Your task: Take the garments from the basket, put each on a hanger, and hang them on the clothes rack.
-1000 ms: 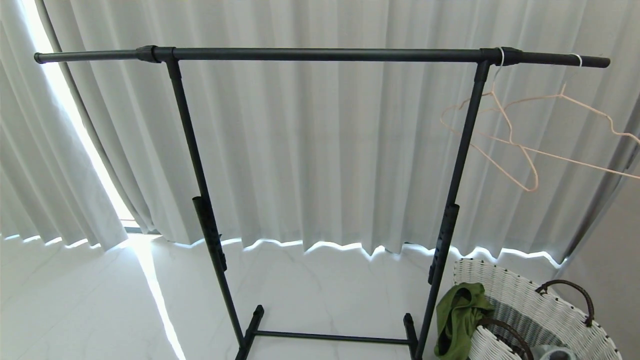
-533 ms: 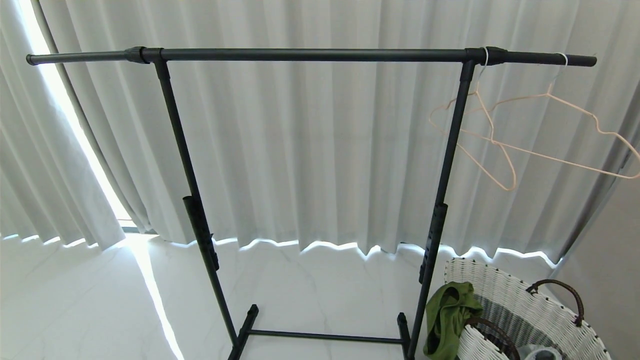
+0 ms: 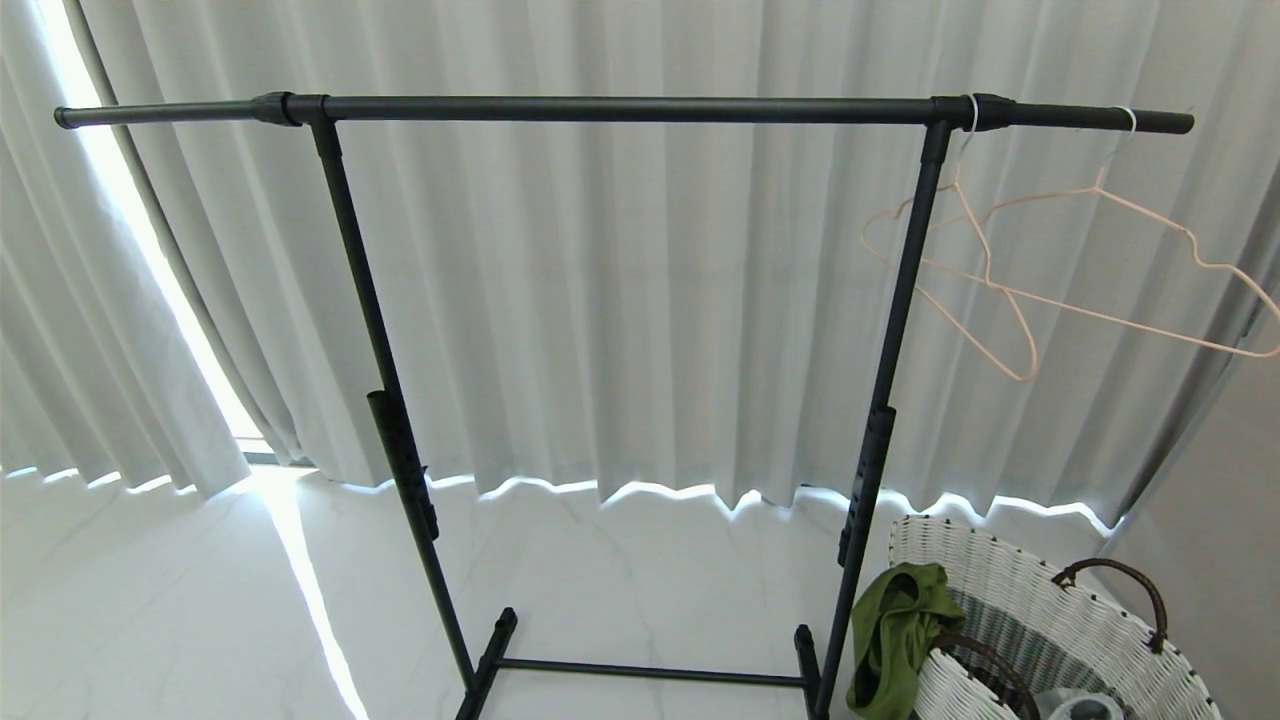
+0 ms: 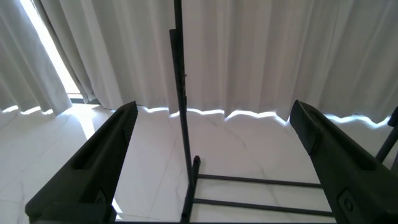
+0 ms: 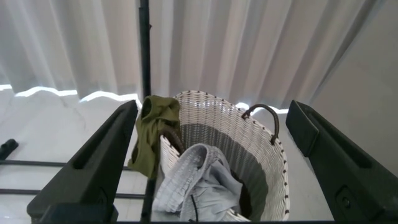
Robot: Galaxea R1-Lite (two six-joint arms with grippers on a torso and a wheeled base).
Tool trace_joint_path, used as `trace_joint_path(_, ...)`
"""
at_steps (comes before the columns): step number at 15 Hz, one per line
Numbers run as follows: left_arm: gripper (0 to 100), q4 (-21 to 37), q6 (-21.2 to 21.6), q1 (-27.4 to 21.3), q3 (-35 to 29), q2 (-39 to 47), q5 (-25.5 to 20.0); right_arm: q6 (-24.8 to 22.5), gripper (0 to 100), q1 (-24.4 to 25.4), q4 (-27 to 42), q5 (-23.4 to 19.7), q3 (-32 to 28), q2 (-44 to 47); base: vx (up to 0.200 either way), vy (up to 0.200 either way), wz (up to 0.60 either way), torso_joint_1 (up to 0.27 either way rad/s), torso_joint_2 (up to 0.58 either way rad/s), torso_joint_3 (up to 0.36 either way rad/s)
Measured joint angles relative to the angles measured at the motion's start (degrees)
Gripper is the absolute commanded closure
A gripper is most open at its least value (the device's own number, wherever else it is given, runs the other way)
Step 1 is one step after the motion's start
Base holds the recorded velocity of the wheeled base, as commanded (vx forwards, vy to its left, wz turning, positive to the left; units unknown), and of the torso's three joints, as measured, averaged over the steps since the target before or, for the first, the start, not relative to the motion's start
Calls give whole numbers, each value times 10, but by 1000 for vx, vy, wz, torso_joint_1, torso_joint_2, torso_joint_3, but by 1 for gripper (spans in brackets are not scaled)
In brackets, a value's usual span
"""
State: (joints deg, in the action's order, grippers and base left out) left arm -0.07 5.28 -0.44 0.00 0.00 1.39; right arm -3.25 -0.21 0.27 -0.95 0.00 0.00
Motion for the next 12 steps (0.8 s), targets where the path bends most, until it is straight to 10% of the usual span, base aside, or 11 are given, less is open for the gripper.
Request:
trace_joint_path(7, 0, 0, -4, 0, 0, 0, 0, 5, 0, 9, -4, -18, -61, 36, 0, 0, 0, 0, 0, 0)
trace_joint_path(12, 0, 0, -14, 0, 0, 0, 0, -60, 0, 24, -2, 4, -133, 263, 0, 0, 0, 0, 0, 0)
